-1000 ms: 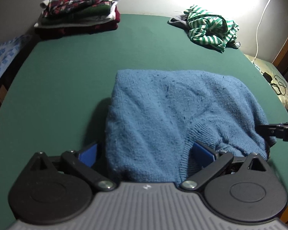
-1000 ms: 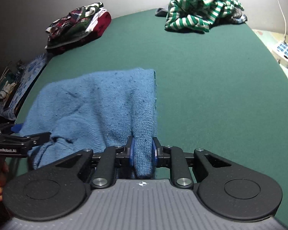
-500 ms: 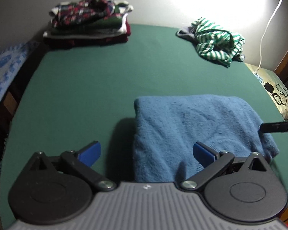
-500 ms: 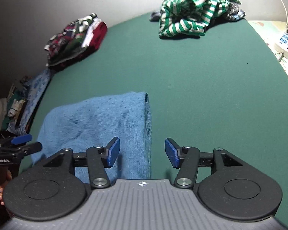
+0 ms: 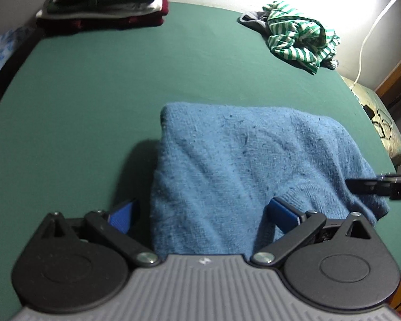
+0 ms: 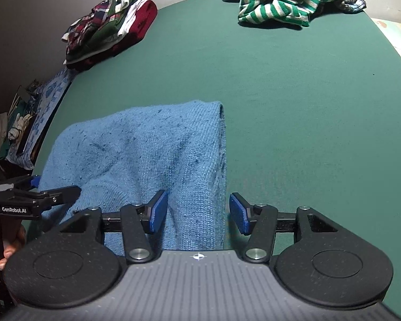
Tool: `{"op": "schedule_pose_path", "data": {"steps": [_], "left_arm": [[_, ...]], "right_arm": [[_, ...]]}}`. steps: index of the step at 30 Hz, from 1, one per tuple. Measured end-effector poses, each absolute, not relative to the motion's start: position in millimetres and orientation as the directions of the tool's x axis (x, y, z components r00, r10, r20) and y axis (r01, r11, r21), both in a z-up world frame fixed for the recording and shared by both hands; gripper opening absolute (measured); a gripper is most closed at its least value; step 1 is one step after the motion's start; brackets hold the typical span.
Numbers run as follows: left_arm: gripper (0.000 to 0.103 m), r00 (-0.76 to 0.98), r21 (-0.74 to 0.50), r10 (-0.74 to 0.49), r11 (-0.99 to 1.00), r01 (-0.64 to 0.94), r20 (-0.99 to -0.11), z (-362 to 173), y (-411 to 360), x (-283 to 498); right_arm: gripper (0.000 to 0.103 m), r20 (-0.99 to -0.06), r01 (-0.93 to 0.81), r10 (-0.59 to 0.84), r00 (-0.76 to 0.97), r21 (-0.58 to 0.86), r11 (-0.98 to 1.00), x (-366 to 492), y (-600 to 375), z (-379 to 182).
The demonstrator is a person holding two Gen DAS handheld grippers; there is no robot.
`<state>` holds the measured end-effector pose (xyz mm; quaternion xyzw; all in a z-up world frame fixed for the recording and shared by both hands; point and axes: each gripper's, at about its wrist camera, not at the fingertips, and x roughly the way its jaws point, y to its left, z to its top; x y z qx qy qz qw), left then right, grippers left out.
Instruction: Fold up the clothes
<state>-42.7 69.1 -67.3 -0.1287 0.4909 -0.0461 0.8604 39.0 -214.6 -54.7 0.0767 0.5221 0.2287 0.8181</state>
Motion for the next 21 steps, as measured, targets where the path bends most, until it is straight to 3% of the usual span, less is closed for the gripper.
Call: {"op": "schedule_pose_path", "data": {"steps": [6, 14, 21], "left_arm": [[0.102, 0.489, -0.321, -0.250, 0.945, -0.066, -0.836, -77, 69, -40], [0.102, 0.478, -0.286, -0.238, 0.958, -0.029, -0.845, -80, 55, -41], [0.102, 0.485, -0.268, -0.217, 0.963, -0.039, -0.847, -82, 53, -41]], "right_arm": [[0.056, -0.817, -0.278, 0.457, 0.351, 0.375, 0.884, 36, -211, -59], [0.057, -0.821, -0.245, 0.474, 0.319, 0.412, 0.878, 34, -215, -64], [0.064, -0.819, -0.273, 0.463, 0.339, 0.386, 0.881, 32, -207, -65]]}}
